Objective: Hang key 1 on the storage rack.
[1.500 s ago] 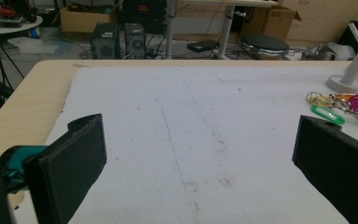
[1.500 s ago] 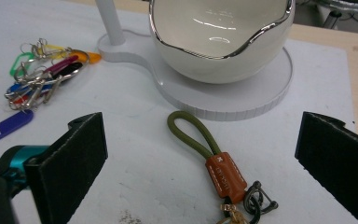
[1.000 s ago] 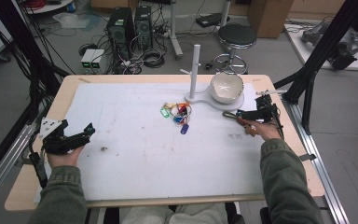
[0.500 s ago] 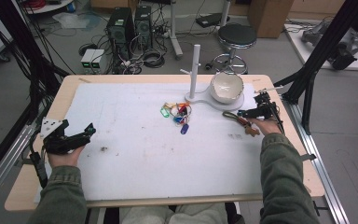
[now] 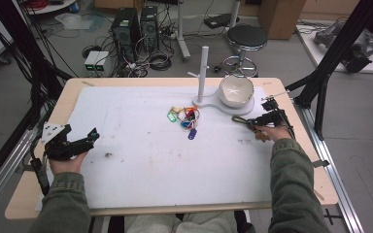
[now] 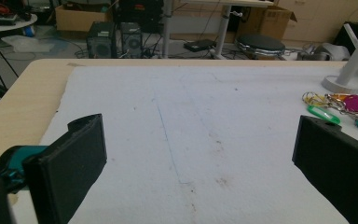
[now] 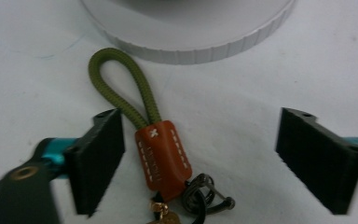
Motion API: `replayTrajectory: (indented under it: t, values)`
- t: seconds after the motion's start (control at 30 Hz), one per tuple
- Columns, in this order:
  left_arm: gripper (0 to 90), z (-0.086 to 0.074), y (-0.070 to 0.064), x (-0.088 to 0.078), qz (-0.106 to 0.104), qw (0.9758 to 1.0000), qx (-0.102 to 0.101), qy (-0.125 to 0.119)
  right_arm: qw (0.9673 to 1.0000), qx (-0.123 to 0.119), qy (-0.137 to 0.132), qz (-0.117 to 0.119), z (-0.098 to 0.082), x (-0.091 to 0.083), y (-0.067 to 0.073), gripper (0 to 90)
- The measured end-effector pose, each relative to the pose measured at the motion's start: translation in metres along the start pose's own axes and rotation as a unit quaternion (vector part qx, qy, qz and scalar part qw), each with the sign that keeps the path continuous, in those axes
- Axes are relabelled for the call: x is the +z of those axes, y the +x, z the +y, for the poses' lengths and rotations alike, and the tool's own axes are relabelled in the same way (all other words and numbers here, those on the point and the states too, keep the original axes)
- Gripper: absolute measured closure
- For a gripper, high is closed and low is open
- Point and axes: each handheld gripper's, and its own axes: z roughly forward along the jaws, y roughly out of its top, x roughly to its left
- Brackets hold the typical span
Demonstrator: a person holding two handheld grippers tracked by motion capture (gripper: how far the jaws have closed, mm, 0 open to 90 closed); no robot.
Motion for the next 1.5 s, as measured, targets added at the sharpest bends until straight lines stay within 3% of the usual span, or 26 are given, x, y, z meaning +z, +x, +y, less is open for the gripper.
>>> replayTrajectory:
  t: [0.3, 0.43, 0.57, 0.7, 1.03, 1.5]
  values:
    - [3.2, 0.0, 0.0, 0.0, 0.0, 1.0, 0.0, 0.001, 0.9997, -0.008, 0.012, 0.019, -0.001, 0.003, 0.002, 45.9]
    - [3.2, 0.0, 0.0, 0.0, 0.0, 1.0, -0.001, 0.001, 0.9987, -0.006, 0.016, 0.048, -0.001, 0.005, 0.002, 63.9]
    - [3.2, 0.0, 0.0, 0.0, -0.001, 1.0, 0.0, 0.002, 0.9985, -0.013, 0.022, 0.049, -0.001, 0.006, 0.007, 67.5]
    - [3.2, 0.0, -0.001, 0.0, -0.002, 1.0, 0.0, 0.001, 0.9989, -0.019, 0.025, 0.035, 0.0, 0.005, 0.011, 72.8]
    - [3.2, 0.0, 0.0, 0.0, -0.001, 1.0, 0.0, 0.001, 0.9993, -0.022, 0.021, 0.021, 0.0, 0.0, 0.017, 75.7]
    - [3.2, 0.0, -0.002, 0.0, -0.007, 1.0, -0.003, -0.002, 0.9993, -0.005, -0.017, 0.034, -0.008, -0.028, 0.023, 75.6]
